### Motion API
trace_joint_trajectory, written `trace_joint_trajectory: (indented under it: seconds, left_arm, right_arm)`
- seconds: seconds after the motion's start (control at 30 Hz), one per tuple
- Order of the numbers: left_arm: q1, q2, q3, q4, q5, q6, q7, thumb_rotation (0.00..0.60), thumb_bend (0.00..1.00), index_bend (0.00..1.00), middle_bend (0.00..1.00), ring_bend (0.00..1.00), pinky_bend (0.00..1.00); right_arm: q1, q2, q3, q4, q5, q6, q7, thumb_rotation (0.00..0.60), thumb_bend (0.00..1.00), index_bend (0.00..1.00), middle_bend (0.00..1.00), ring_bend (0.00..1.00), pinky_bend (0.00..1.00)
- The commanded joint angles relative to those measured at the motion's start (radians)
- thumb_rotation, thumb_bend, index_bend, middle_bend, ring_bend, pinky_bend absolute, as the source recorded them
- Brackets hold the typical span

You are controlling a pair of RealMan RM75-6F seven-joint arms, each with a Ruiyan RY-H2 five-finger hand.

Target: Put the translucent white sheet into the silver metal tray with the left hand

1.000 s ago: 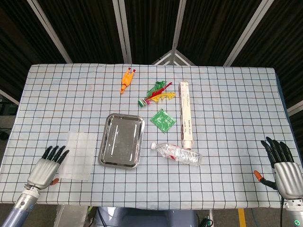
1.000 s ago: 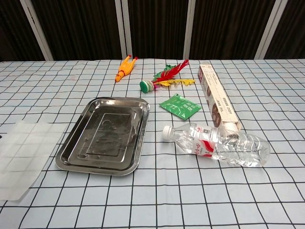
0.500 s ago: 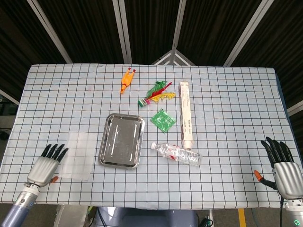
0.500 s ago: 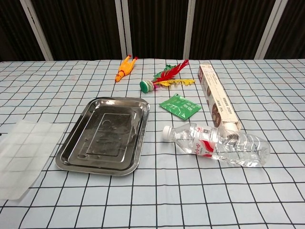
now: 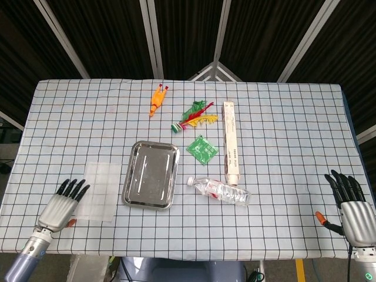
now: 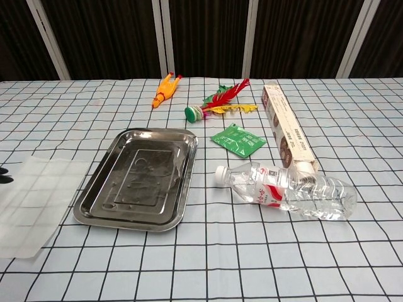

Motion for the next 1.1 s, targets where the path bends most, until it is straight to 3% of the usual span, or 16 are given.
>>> trace_joint_trajectory:
  seconds: [0.03, 0.37, 0.83, 1.1]
  left_arm:
    - [0.002, 0.008, 0.004, -0.002, 0.000, 0.001, -0.004, 0.600, 0.08, 0.00, 0.00, 0.00, 0.00]
    - [-0.012, -0.021, -0.005, 0.021, -0.005, -0.011, 0.006, 0.600, 0.08, 0.00, 0.00, 0.00, 0.00]
    - [-0.018, -0.052, -0.019, 0.020, -0.005, 0.009, 0.001, 0.600, 0.23, 0.00, 0.00, 0.00, 0.00]
    - [-0.027, -0.065, -0.022, 0.023, 0.003, 0.013, -0.010, 0.600, 0.26, 0.00, 0.00, 0.00, 0.00]
  right_arm:
    - [0.000, 0.000, -0.001, 0.000, -0.002, 0.000, -0.001, 0.600, 0.29, 0.00, 0.00, 0.00, 0.01]
    - [0.001, -0.002, -0.001, -0.001, -0.003, -0.002, -0.005, 0.600, 0.29, 0.00, 0.00, 0.00, 0.01]
    - [0.001, -0.001, -0.001, 0.000, -0.004, -0.001, -0.006, 0.600, 0.29, 0.00, 0.00, 0.00, 0.01]
    - [0.001, -0.001, -0.002, -0.001, -0.003, -0.004, -0.007, 0.600, 0.29, 0.00, 0.00, 0.00, 0.01]
